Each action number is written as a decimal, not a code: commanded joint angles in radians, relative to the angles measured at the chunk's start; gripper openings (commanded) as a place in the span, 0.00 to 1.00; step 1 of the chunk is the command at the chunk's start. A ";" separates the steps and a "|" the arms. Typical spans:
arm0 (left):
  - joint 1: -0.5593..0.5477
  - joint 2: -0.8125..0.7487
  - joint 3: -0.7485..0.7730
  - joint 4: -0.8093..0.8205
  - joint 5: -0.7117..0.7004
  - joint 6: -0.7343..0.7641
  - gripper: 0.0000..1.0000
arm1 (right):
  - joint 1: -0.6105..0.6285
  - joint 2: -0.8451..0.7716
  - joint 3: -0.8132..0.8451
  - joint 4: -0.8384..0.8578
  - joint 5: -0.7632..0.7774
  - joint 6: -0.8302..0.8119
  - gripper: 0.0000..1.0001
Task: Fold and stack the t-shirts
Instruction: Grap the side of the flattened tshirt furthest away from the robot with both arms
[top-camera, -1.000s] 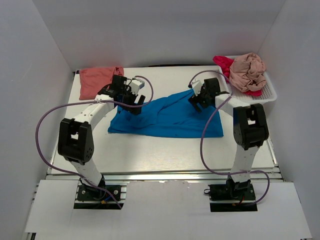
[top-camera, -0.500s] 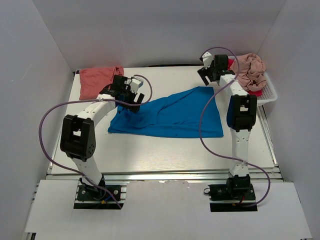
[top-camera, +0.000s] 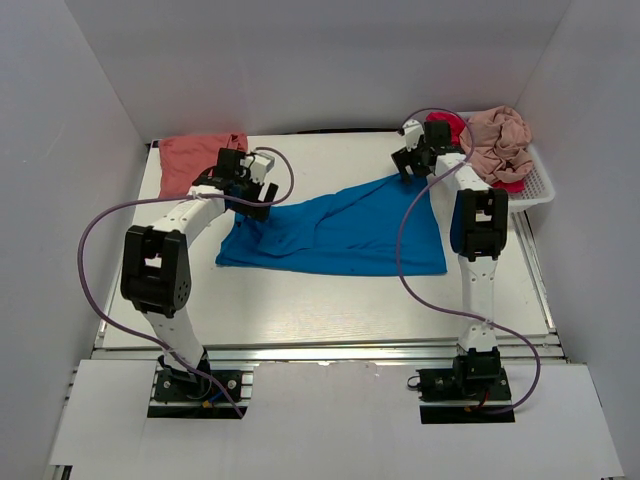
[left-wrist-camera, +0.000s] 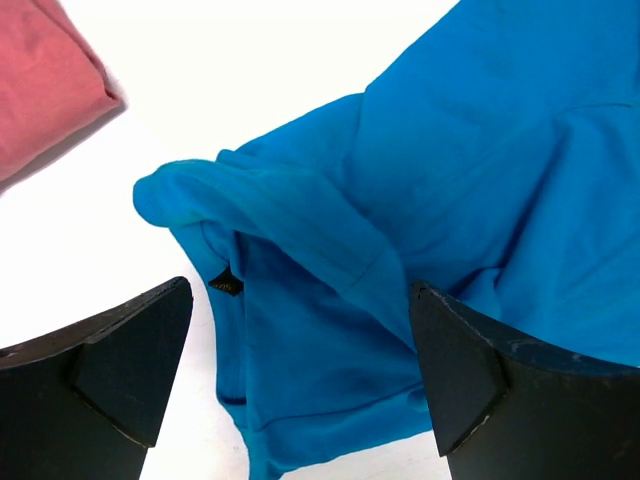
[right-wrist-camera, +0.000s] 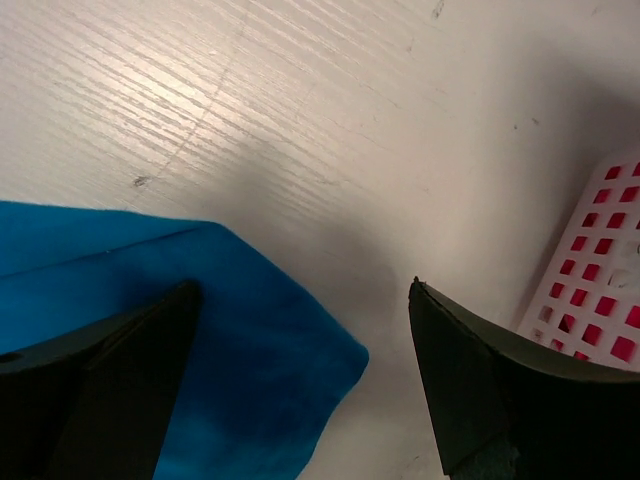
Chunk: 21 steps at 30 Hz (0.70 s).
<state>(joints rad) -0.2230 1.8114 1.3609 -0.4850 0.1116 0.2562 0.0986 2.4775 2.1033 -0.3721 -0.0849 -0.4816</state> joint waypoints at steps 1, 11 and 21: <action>0.011 -0.014 0.030 0.022 0.002 -0.018 0.98 | -0.013 0.032 0.029 -0.022 0.028 0.055 0.88; 0.024 0.000 0.049 0.019 0.003 -0.021 0.98 | -0.020 -0.014 -0.026 -0.025 0.013 0.098 0.00; 0.025 -0.023 0.017 0.043 0.026 -0.046 0.98 | -0.020 -0.305 -0.245 0.036 -0.116 0.117 0.00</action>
<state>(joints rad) -0.2047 1.8126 1.3735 -0.4675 0.1188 0.2237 0.0822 2.3108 1.8786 -0.3580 -0.1390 -0.3817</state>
